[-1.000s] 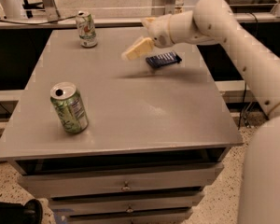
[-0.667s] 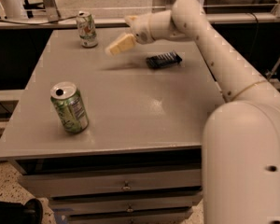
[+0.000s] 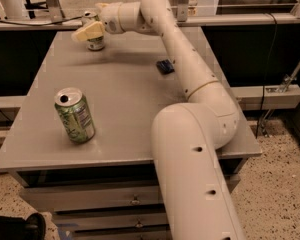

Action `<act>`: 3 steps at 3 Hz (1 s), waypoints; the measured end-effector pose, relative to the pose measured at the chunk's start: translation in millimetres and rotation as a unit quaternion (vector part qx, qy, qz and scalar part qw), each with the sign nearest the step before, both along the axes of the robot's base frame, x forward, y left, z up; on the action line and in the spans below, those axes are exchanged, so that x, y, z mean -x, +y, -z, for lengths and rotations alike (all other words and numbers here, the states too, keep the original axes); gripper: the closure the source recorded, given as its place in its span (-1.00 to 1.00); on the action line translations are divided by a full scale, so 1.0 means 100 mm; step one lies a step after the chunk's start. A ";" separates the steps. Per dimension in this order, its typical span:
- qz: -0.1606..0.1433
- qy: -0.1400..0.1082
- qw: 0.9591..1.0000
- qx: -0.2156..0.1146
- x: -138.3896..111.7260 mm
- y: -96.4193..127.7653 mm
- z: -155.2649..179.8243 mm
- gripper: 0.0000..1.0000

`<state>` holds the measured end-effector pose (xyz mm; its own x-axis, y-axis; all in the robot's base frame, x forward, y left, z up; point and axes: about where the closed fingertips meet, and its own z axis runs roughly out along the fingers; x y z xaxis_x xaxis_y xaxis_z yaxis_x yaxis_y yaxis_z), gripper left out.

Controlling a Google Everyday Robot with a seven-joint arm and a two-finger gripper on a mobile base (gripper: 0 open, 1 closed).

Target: Move 7up can near rxbar blueberry

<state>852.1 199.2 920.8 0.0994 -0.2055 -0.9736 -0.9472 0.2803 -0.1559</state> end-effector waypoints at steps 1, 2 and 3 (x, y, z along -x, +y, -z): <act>0.025 -0.001 1.000 -0.013 -0.17 0.29 -0.17 -0.66; 0.051 0.012 0.999 0.011 -0.26 0.28 -0.10 -0.19; 0.066 0.025 0.997 0.037 -0.29 0.16 0.03 0.28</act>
Offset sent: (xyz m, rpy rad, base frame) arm 0.0375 0.0228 0.0000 -0.0938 0.0625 -0.1691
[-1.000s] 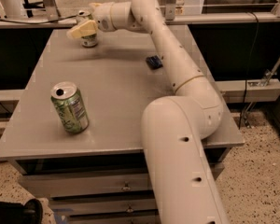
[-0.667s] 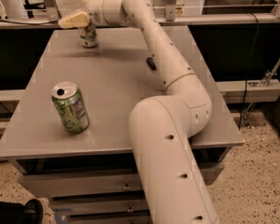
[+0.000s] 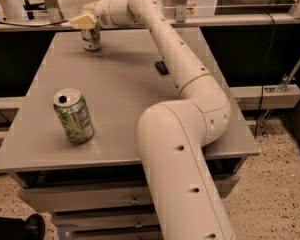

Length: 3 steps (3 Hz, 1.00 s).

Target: Move 7up can near rxbar blueberry

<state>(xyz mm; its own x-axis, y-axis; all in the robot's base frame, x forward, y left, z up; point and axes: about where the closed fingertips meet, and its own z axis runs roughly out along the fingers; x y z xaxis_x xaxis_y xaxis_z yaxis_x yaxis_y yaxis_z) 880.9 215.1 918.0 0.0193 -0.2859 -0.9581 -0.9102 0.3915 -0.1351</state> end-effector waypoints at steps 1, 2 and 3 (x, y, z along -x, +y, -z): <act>0.000 0.000 1.000 0.000 0.00 0.00 -0.04 0.73; 0.000 0.000 1.000 0.000 0.00 0.00 -0.05 1.00; 0.008 -0.013 0.999 0.032 0.08 -0.44 -0.22 1.00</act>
Offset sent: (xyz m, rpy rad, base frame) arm -0.0241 -0.0951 0.0233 -0.1182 -0.0257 -0.0570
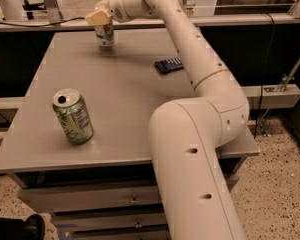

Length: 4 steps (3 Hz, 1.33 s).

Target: Move 7up can near rxbar blueberry

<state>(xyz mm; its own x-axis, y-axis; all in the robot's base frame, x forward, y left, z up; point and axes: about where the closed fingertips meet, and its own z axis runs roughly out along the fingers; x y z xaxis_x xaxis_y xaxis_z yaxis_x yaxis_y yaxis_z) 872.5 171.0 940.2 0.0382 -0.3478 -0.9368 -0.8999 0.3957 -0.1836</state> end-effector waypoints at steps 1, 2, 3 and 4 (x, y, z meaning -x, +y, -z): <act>-0.003 -0.019 0.999 0.042 0.20 -0.48 -0.26 1.00; -0.001 -0.024 0.997 0.073 0.36 -0.86 -0.37 1.00; 0.008 -0.015 0.997 0.078 0.43 -1.22 -0.29 1.00; 0.021 -0.008 0.997 0.069 0.41 -1.51 -0.14 1.00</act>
Offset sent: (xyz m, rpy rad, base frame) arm -0.0641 -0.1450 0.0532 -0.2262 -0.0647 -0.0140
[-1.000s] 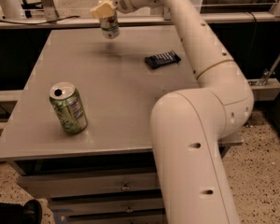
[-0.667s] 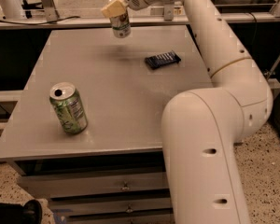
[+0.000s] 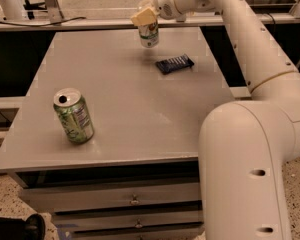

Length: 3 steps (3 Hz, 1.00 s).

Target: Move 7up can near rxbar blueberry

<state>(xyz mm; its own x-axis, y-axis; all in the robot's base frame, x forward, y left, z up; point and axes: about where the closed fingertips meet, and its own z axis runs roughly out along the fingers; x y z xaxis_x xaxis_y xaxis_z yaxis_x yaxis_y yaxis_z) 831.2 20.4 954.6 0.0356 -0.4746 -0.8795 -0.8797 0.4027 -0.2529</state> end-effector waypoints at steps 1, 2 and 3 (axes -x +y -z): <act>0.025 0.006 1.000 -0.008 -0.05 -0.31 0.16 1.00; 0.050 0.012 0.999 -0.012 -0.06 -0.58 0.27 1.00; 0.068 0.026 0.997 -0.017 -0.02 -0.76 0.37 0.65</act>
Offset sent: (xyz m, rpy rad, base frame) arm -0.0026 -0.1009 -0.0398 0.0356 0.0324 -0.1782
